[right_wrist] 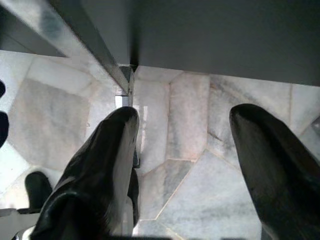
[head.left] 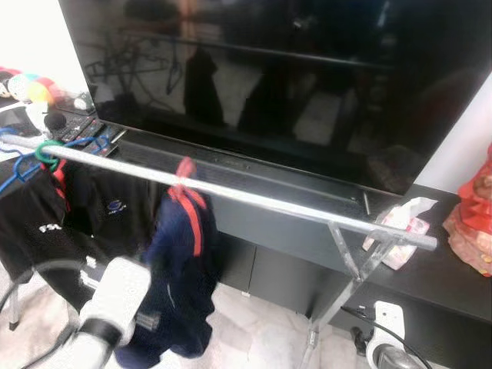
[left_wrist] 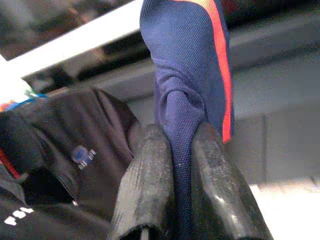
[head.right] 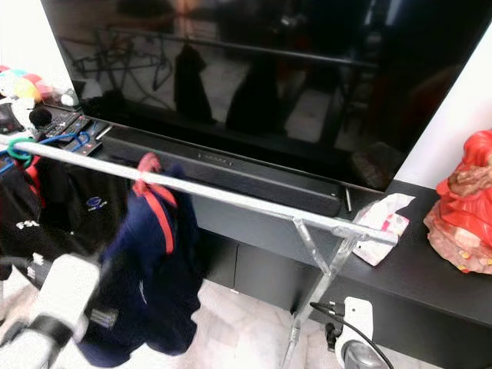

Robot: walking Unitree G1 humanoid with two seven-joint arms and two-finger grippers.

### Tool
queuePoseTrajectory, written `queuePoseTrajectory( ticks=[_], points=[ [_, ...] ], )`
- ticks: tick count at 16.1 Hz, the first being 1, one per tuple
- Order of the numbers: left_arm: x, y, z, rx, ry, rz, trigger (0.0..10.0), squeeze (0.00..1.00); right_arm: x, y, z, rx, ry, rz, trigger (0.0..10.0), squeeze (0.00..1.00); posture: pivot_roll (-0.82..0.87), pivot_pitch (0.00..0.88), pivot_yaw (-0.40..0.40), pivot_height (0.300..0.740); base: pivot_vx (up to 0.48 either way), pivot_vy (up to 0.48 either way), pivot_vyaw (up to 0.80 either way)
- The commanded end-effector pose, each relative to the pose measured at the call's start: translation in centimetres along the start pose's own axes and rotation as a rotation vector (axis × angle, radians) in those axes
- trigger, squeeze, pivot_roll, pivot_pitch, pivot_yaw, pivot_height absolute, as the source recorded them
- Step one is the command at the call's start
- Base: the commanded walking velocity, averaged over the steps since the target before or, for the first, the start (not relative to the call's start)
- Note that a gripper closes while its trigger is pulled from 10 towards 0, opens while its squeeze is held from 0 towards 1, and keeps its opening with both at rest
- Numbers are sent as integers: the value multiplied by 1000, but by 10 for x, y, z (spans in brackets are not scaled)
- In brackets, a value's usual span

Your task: Hang hanger

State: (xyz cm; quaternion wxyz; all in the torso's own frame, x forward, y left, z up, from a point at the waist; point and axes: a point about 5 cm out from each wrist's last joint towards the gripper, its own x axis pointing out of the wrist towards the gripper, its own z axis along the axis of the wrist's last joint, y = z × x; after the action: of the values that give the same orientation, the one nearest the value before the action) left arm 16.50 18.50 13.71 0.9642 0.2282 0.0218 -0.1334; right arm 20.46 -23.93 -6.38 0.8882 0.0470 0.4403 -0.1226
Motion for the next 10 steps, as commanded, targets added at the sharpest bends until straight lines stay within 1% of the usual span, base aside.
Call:
queuePoseTrajectory(
  ticks=[1,2,3,5,6,7,8,9,10],
  points=[
    [-6,-1,5,38,-33,-36,0,0,0,-4,0,3,4,-10,10000,0,109,0,-80,716,0,0,0],
    [-19,-6,-7,110,22,-95,0,0,0,-4,0,-1,6,-9,10000,0,114,0,-81,716,0,0,0],
    [-25,-8,-14,119,46,-97,0,0,0,-4,0,-3,5,-8,10000,0,118,0,-83,716,0,0,0],
    [-31,-5,-21,73,65,-34,0,0,0,-4,1,-9,2,-6,10000,0,124,0,-88,716,0,0,0],
    [-31,-3,-22,57,61,-2,0,0,0,-4,2,-11,1,-5,10000,0,125,0,-90,716,0,0,0],
    [-33,0,-31,2,104,35,0,0,0,-4,2,-14,1,-3,10000,0,127,0,-92,716,0,0,0],
    [-35,-2,-47,-72,202,48,0,0,0,-4,2,-15,2,-2,10000,0,129,0,-93,716,0,0,0],
    [-45,-5,-84,-166,399,117,3922,0,0,-4,1,-17,3,1,10000,0,127,0,-92,716,0,0,0],
    [-52,-1,-113,-259,532,238,10000,0,0,-4,1,-16,3,2,10000,0,124,0,-94,716,0,0,0]
  ],
)
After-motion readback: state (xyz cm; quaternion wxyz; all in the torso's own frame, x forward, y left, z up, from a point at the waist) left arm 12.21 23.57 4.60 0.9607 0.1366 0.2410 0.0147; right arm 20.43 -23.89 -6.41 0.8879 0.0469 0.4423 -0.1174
